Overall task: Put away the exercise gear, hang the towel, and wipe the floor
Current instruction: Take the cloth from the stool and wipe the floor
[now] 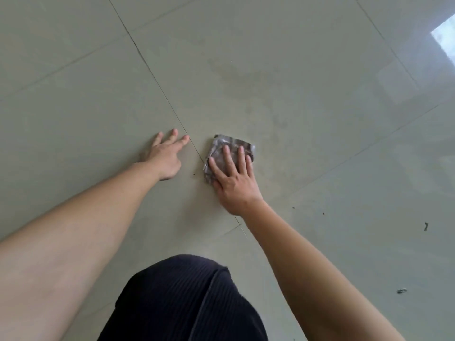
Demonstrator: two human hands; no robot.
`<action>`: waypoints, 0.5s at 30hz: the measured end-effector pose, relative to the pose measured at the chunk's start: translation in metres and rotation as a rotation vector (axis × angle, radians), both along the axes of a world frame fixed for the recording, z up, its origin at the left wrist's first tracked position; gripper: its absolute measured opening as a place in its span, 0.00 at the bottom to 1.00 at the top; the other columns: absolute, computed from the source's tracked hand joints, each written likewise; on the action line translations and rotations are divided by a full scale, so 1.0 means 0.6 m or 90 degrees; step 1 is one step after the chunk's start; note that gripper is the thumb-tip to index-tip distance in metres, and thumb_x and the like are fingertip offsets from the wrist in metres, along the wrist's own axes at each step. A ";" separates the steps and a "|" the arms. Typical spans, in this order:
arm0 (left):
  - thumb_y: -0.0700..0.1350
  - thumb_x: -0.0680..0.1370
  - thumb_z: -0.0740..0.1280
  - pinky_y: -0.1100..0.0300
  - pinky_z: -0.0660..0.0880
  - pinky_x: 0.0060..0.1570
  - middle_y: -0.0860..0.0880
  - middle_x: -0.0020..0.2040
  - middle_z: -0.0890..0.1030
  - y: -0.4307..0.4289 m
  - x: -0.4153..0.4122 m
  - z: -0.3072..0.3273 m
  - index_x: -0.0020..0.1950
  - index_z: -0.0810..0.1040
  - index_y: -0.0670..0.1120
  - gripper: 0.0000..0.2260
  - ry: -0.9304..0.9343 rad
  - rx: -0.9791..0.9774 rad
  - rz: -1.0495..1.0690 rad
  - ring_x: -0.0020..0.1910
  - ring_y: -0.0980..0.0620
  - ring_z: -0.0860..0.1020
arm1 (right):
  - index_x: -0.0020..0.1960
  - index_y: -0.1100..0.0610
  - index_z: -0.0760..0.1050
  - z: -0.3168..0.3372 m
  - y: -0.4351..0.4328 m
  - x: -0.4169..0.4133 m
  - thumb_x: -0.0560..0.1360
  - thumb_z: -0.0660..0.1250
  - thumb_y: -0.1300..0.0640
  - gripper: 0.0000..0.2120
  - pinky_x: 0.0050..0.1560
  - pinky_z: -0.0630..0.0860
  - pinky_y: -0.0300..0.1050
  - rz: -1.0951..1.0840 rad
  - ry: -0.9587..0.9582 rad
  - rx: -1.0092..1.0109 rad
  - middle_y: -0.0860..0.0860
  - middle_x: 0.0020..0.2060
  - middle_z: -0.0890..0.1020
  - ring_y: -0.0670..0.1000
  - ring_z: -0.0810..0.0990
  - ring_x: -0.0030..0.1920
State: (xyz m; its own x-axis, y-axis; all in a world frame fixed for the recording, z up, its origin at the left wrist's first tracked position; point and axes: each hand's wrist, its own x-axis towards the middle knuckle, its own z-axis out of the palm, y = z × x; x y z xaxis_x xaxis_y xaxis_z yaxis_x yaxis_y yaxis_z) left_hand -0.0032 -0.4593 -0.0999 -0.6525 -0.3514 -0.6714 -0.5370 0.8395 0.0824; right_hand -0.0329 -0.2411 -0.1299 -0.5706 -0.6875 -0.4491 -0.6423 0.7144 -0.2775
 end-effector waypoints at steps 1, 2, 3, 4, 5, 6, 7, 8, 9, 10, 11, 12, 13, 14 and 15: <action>0.38 0.79 0.54 0.41 0.52 0.76 0.59 0.81 0.44 -0.001 -0.001 0.005 0.80 0.50 0.62 0.33 0.002 0.005 -0.003 0.80 0.46 0.44 | 0.82 0.43 0.40 0.002 0.005 0.015 0.84 0.45 0.41 0.28 0.78 0.33 0.61 0.043 -0.002 0.018 0.56 0.81 0.36 0.67 0.31 0.78; 0.38 0.79 0.55 0.40 0.53 0.76 0.59 0.81 0.44 -0.005 -0.002 0.007 0.80 0.50 0.62 0.33 -0.001 0.012 -0.004 0.80 0.47 0.45 | 0.82 0.43 0.39 0.008 0.013 0.018 0.85 0.45 0.42 0.29 0.78 0.33 0.61 0.078 -0.001 0.039 0.56 0.80 0.35 0.67 0.31 0.78; 0.39 0.79 0.55 0.41 0.54 0.76 0.59 0.81 0.44 -0.009 -0.002 0.009 0.80 0.49 0.61 0.33 -0.004 0.018 -0.004 0.80 0.47 0.45 | 0.82 0.42 0.38 0.016 0.021 0.012 0.85 0.46 0.42 0.29 0.78 0.33 0.61 0.104 0.001 0.055 0.55 0.80 0.35 0.67 0.31 0.78; 0.39 0.79 0.55 0.41 0.54 0.76 0.59 0.81 0.44 -0.014 0.000 0.012 0.80 0.49 0.61 0.33 -0.011 0.025 -0.002 0.80 0.47 0.45 | 0.81 0.42 0.37 0.024 0.029 0.003 0.84 0.46 0.42 0.29 0.78 0.34 0.60 0.119 0.000 0.071 0.54 0.80 0.34 0.66 0.31 0.78; 0.38 0.79 0.55 0.41 0.54 0.76 0.59 0.81 0.44 -0.019 0.003 0.015 0.80 0.49 0.60 0.33 -0.018 0.033 -0.003 0.80 0.47 0.45 | 0.81 0.42 0.37 0.031 0.035 -0.005 0.84 0.47 0.42 0.30 0.79 0.35 0.60 0.121 -0.007 0.088 0.54 0.80 0.34 0.66 0.32 0.78; 0.38 0.79 0.54 0.41 0.55 0.76 0.59 0.81 0.44 -0.022 0.005 0.018 0.80 0.48 0.60 0.34 -0.023 0.045 -0.002 0.80 0.48 0.44 | 0.81 0.42 0.36 0.038 0.040 -0.010 0.84 0.48 0.43 0.30 0.79 0.36 0.60 0.117 -0.015 0.109 0.53 0.80 0.33 0.65 0.32 0.78; 0.37 0.78 0.54 0.40 0.55 0.75 0.60 0.81 0.43 -0.025 0.006 0.020 0.80 0.47 0.60 0.34 -0.027 0.058 -0.005 0.80 0.48 0.43 | 0.81 0.41 0.36 0.044 0.042 -0.013 0.84 0.49 0.45 0.31 0.79 0.38 0.60 0.111 -0.022 0.129 0.53 0.80 0.33 0.65 0.32 0.78; 0.37 0.78 0.54 0.39 0.55 0.75 0.60 0.81 0.42 -0.028 0.004 0.022 0.80 0.47 0.60 0.35 -0.030 0.070 -0.009 0.80 0.48 0.42 | 0.81 0.42 0.35 0.050 0.041 -0.014 0.84 0.51 0.46 0.32 0.79 0.39 0.61 0.108 -0.026 0.145 0.53 0.80 0.33 0.65 0.32 0.78; 0.36 0.78 0.54 0.38 0.55 0.75 0.61 0.80 0.42 -0.030 0.001 0.026 0.80 0.46 0.60 0.35 -0.032 0.078 -0.007 0.80 0.49 0.41 | 0.81 0.42 0.34 0.053 0.040 -0.015 0.84 0.51 0.47 0.33 0.79 0.39 0.62 0.107 -0.024 0.152 0.54 0.80 0.32 0.66 0.32 0.78; 0.36 0.78 0.54 0.37 0.55 0.74 0.62 0.80 0.41 -0.031 -0.002 0.029 0.80 0.46 0.60 0.36 -0.028 0.081 0.001 0.80 0.49 0.41 | 0.81 0.43 0.34 0.054 0.038 -0.016 0.84 0.52 0.47 0.34 0.79 0.40 0.63 0.109 -0.017 0.154 0.55 0.79 0.32 0.67 0.32 0.78; 0.36 0.78 0.54 0.38 0.55 0.75 0.62 0.80 0.42 -0.033 -0.002 0.031 0.80 0.47 0.61 0.36 -0.022 0.079 0.005 0.80 0.50 0.41 | 0.81 0.44 0.33 0.054 0.033 -0.016 0.84 0.51 0.47 0.34 0.79 0.39 0.64 0.111 -0.010 0.155 0.56 0.79 0.31 0.69 0.32 0.77; 0.36 0.77 0.54 0.39 0.56 0.75 0.63 0.80 0.43 -0.036 -0.001 0.032 0.80 0.48 0.61 0.36 -0.009 0.077 0.001 0.80 0.50 0.42 | 0.81 0.45 0.34 0.053 0.026 -0.012 0.84 0.51 0.46 0.33 0.78 0.38 0.64 0.110 -0.005 0.152 0.57 0.79 0.31 0.70 0.31 0.77; 0.35 0.77 0.54 0.41 0.56 0.75 0.63 0.80 0.45 -0.040 0.003 0.030 0.80 0.49 0.61 0.35 0.000 0.075 -0.004 0.80 0.51 0.44 | 0.81 0.46 0.34 0.050 0.019 -0.005 0.84 0.50 0.46 0.33 0.77 0.38 0.65 0.110 -0.008 0.147 0.58 0.79 0.32 0.70 0.31 0.77; 0.35 0.77 0.53 0.44 0.56 0.76 0.62 0.80 0.48 -0.045 0.011 0.026 0.80 0.52 0.61 0.35 0.012 0.072 -0.007 0.80 0.51 0.46 | 0.81 0.46 0.35 0.048 0.010 0.003 0.84 0.48 0.45 0.32 0.77 0.37 0.65 0.104 -0.015 0.138 0.58 0.79 0.32 0.70 0.31 0.76; 0.34 0.77 0.54 0.48 0.56 0.76 0.62 0.80 0.51 -0.052 0.018 0.017 0.79 0.55 0.60 0.34 0.038 0.073 -0.009 0.80 0.51 0.49 | 0.82 0.46 0.35 0.042 0.000 0.007 0.84 0.47 0.44 0.32 0.78 0.37 0.66 0.091 -0.011 0.124 0.58 0.79 0.32 0.71 0.30 0.76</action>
State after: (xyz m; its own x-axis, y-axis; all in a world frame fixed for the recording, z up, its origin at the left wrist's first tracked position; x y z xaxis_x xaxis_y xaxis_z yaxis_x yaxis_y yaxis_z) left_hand 0.0073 -0.4907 -0.0900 -0.6970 -0.2644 -0.6666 -0.5162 0.8302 0.2104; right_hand -0.0289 -0.2408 -0.1049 -0.4650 -0.6599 -0.5902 -0.7366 0.6582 -0.1556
